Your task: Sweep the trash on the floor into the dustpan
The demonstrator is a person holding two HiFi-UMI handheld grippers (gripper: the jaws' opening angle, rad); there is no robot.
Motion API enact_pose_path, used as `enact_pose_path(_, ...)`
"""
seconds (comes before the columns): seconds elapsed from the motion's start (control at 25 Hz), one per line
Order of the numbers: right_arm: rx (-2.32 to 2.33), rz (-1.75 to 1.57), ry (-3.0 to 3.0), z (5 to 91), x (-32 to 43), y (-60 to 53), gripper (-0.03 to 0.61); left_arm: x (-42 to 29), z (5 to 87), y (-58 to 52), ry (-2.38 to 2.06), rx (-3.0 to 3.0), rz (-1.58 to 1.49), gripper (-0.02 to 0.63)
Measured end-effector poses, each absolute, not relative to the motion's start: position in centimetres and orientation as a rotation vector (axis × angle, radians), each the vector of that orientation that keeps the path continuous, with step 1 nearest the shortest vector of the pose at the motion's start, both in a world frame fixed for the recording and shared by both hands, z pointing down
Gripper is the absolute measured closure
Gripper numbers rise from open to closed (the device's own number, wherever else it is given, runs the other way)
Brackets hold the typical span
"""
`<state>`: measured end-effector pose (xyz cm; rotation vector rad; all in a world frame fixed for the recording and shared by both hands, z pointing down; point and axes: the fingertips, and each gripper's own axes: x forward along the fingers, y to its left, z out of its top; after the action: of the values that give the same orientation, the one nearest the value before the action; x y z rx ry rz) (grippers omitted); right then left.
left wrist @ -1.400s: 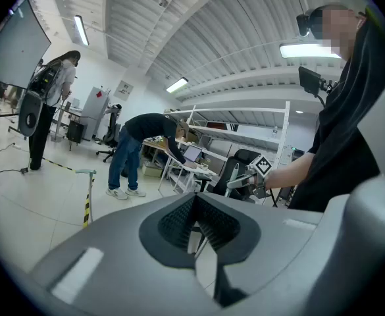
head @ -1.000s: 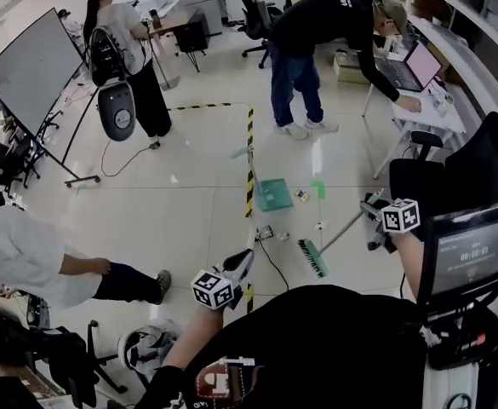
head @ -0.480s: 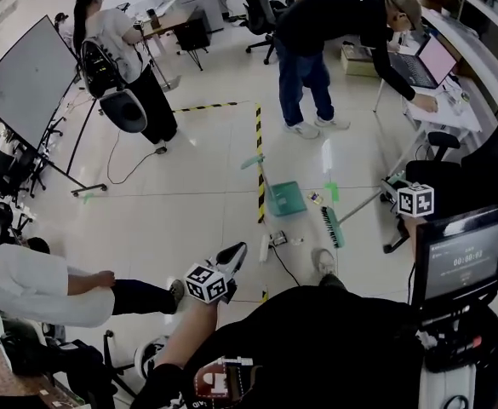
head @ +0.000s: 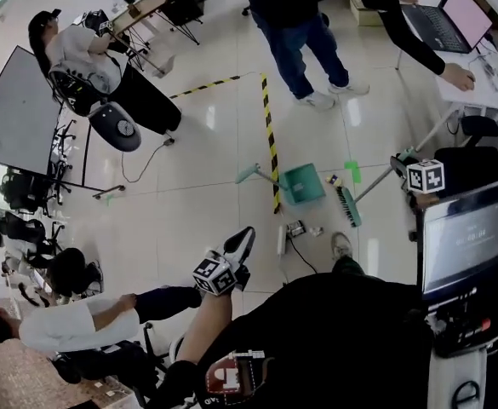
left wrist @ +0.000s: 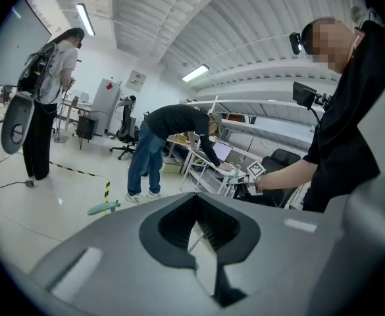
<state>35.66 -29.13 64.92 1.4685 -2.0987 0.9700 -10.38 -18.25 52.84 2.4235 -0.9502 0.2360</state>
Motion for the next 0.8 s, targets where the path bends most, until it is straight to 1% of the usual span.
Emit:
enact_pose_path(0.12, 1.481, 0.972, -2.052, 66.9, 37.5, -32.9, 0.486, -9.6, 53.5, -22.1, -0.939, 2.417, 0.275, 0.614)
enact_pose_path(0.4, 1.533, 0.877, -1.929, 69.0, 38.6, -38.5, 0.487, -12.1, 58.0, -26.7, -0.908, 2.378, 0.272, 0.614)
enact_pose_path(0.6, 1.555, 0.772, -1.811, 69.8, 35.8, -40.3, 0.488, -16.4, 62.6, -27.8, -0.784, 2.406, 0.282, 0.614)
enact_pose_path(0.8, 1.566, 0.759, -1.671, 73.2, 32.2, -41.3, 0.488, -20.9, 67.2, -28.9, -0.662, 2.44, 0.32, 0.614)
